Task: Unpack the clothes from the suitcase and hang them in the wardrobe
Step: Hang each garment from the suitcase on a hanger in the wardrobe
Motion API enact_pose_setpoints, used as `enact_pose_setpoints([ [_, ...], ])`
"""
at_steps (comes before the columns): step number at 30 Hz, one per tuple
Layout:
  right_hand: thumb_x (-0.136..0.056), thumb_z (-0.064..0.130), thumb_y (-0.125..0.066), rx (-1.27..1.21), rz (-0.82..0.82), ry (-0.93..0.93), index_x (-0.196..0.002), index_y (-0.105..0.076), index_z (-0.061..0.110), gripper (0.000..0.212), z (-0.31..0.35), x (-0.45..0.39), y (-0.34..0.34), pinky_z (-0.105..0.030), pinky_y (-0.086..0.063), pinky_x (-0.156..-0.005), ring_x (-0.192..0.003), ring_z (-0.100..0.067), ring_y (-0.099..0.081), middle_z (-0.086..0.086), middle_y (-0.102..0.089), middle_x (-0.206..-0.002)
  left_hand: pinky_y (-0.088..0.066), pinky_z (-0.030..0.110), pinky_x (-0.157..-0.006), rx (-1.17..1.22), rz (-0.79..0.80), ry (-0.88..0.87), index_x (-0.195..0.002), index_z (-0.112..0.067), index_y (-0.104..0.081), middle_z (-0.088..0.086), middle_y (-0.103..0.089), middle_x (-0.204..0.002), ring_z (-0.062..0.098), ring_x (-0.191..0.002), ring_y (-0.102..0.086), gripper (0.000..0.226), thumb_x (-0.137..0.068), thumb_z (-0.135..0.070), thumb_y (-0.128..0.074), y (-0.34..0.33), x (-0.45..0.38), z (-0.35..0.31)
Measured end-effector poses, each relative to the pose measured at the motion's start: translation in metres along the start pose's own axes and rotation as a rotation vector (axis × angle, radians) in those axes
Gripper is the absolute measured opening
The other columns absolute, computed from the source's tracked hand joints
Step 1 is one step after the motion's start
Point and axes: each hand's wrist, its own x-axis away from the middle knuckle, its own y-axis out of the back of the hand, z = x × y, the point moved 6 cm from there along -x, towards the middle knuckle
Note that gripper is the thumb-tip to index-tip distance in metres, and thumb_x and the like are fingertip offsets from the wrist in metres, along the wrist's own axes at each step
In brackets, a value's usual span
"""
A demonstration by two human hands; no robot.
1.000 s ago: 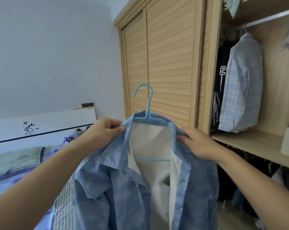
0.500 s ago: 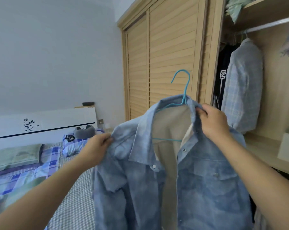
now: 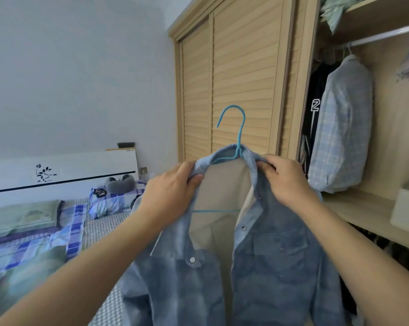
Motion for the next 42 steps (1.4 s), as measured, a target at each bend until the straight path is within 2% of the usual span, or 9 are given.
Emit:
enact_pose_setpoints([
  [3, -0.104, 0.028, -0.049, -0.097, 0.123, -0.042, -0.094, -0.075, 0.018, 0.03, -0.011, 0.006, 0.009, -0.024, -0.047, -0.072, -0.084, -0.006, -0.065, 0.006, -0.073, -0.086, -0.045, 0.04, -0.059, -0.002, -0.086, -0.025, -0.098, -0.017, -0.059, 0.006, -0.066, -0.08, 0.038, -0.075, -0.063, 0.052, -0.096, -0.059, -0.028, 0.015, -0.004, 0.01],
  [8, -0.106, 0.034, -0.042, -0.025, 0.079, -0.076, -0.073, -0.065, 0.029, 0.04, -0.035, 0.025, 0.015, -0.035, -0.046, -0.069, -0.074, -0.013, -0.063, 0.009, -0.067, -0.073, -0.046, 0.042, -0.07, 0.194, 0.102, 0.119, -0.085, -0.018, -0.056, 0.001, -0.06, -0.072, 0.032, -0.078, -0.058, 0.038, -0.106, -0.045, -0.039, 0.024, -0.017, 0.033],
  [13, -0.105, 0.027, -0.047, -0.073, 0.112, -0.029, -0.091, -0.074, 0.026, 0.03, -0.014, 0.027, -0.005, -0.016, -0.045, -0.071, -0.079, 0.006, -0.062, 0.017, -0.069, -0.081, -0.041, 0.041, -0.065, 0.176, 0.085, 0.057, -0.079, -0.015, -0.053, -0.002, -0.053, -0.065, 0.031, -0.072, -0.054, 0.048, -0.105, -0.051, -0.034, 0.028, -0.025, 0.024],
  [20, -0.1, 0.014, -0.058, -0.239, 0.084, -0.1, -0.077, -0.071, 0.03, 0.031, -0.031, 0.03, -0.002, -0.011, -0.045, -0.066, -0.072, 0.001, -0.061, 0.017, -0.07, -0.073, -0.05, 0.042, -0.077, 0.214, 0.026, 0.055, -0.083, -0.038, -0.063, -0.007, -0.066, -0.076, 0.031, -0.086, -0.065, 0.036, -0.097, -0.055, -0.034, 0.045, -0.021, 0.064],
  [23, -0.099, 0.02, -0.058, 0.074, -0.004, -0.109, -0.086, -0.076, 0.024, 0.023, -0.037, 0.022, -0.004, -0.031, -0.05, -0.073, -0.083, -0.018, -0.066, 0.005, -0.074, -0.083, -0.052, 0.041, -0.089, 0.273, 0.022, 0.013, -0.121, -0.031, -0.07, -0.007, -0.074, -0.101, 0.023, -0.101, -0.069, 0.045, -0.098, -0.052, -0.038, 0.051, -0.015, 0.061],
  [25, -0.1, 0.023, -0.053, 0.121, -0.071, -0.113, -0.093, -0.075, 0.023, 0.023, -0.029, 0.015, -0.009, -0.04, -0.05, -0.081, -0.094, -0.029, -0.065, -0.002, -0.073, -0.094, -0.052, 0.042, -0.089, 0.294, 0.003, 0.023, -0.121, -0.031, -0.069, -0.006, -0.075, -0.103, 0.022, -0.1, -0.069, 0.041, -0.099, -0.051, -0.041, 0.055, -0.018, 0.053],
  [30, -0.104, 0.048, -0.033, -0.138, -0.082, -0.005, -0.135, -0.059, 0.021, 0.049, 0.018, 0.024, -0.02, -0.033, -0.036, -0.103, -0.115, -0.01, -0.051, 0.009, -0.06, -0.12, -0.054, 0.045, -0.084, 0.325, -0.118, 0.154, -0.108, -0.032, -0.069, -0.008, -0.073, -0.089, 0.021, -0.091, -0.068, 0.032, -0.1, -0.05, -0.044, 0.075, -0.016, 0.064],
  [33, -0.1, 0.041, -0.041, 0.141, -0.128, 0.209, -0.13, -0.061, 0.019, 0.043, 0.042, 0.033, -0.036, -0.036, -0.032, -0.097, -0.109, -0.018, -0.052, 0.004, -0.063, -0.113, -0.054, 0.043, -0.087, 0.331, -0.045, 0.21, -0.101, -0.031, -0.07, -0.007, -0.073, -0.089, 0.018, -0.091, -0.068, 0.025, -0.103, -0.044, -0.049, 0.078, -0.013, 0.061],
  [42, -0.092, 0.033, -0.063, -0.147, -0.145, 0.074, -0.094, -0.077, 0.033, 0.014, 0.082, -0.027, -0.007, -0.03, -0.05, -0.08, -0.091, -0.008, -0.066, 0.014, -0.072, -0.088, -0.062, 0.036, -0.078, 0.72, 0.166, 0.413, -0.105, -0.019, -0.074, 0.007, -0.077, -0.094, 0.017, -0.083, -0.072, 0.015, -0.102, -0.023, -0.059, 0.125, -0.027, 0.065],
])
